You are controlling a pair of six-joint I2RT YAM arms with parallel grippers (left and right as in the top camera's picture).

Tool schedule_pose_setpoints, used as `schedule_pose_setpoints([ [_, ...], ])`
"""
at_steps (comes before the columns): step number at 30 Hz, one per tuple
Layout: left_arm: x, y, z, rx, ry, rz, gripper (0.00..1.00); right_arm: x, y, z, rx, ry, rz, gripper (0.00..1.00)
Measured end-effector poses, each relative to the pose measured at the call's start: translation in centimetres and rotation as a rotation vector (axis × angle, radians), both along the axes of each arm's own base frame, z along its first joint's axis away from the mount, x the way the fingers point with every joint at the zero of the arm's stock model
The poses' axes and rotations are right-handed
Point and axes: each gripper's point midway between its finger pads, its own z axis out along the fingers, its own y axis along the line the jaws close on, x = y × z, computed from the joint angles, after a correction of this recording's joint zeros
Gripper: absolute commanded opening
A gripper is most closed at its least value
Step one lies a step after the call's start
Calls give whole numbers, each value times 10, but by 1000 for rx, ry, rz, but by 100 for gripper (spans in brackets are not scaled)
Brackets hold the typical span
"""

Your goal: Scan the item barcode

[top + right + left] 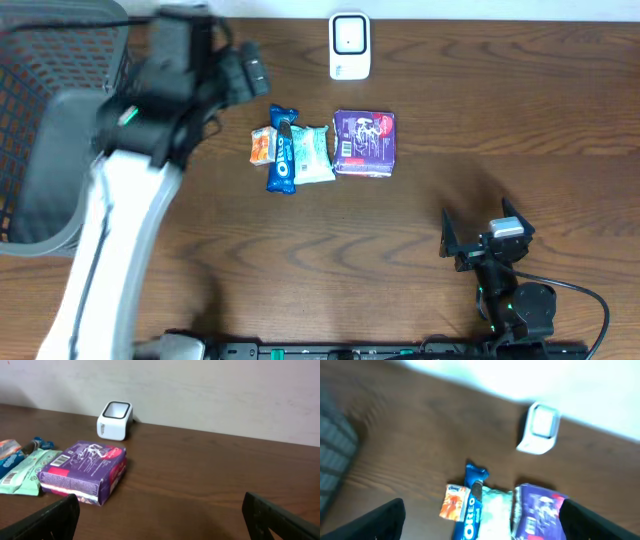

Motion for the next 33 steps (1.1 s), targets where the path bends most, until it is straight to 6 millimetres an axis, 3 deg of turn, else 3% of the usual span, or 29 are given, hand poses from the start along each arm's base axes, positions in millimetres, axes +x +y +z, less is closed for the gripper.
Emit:
schedule_pose_setpoints([
  [2,-35,9,24,2,-29,-5,98,0,0,0,0,0,0,99],
  [4,-62,15,36,8,-37,-9,98,0,0,0,0,0,0,99],
  [7,-95,30,39,45,-15,18,98,0,0,0,0,0,0,99],
  [11,-120,45,33,92,34,51,98,0,0,0,0,0,0,99],
  [13,-130,49,29,106,60,57,98,1,0,12,5,-51,0,99],
  [15,-134,50,26,114,79,59,98,-1,5,34,41,-132,32,99],
  [19,-137,53,22,126,100,64,98,-15,43,53,229,-155,269,99],
  [24,-138,53,21,129,103,66,98,-39,54,113,399,-339,410,99],
  [26,-138,53,21,129,103,66,98,-41,52,122,430,-336,410,99],
  [29,-138,53,21,129,102,66,98,-28,47,122,429,-195,340,99],
  [33,-138,54,20,130,106,67,98,3,35,116,345,201,189,99],
])
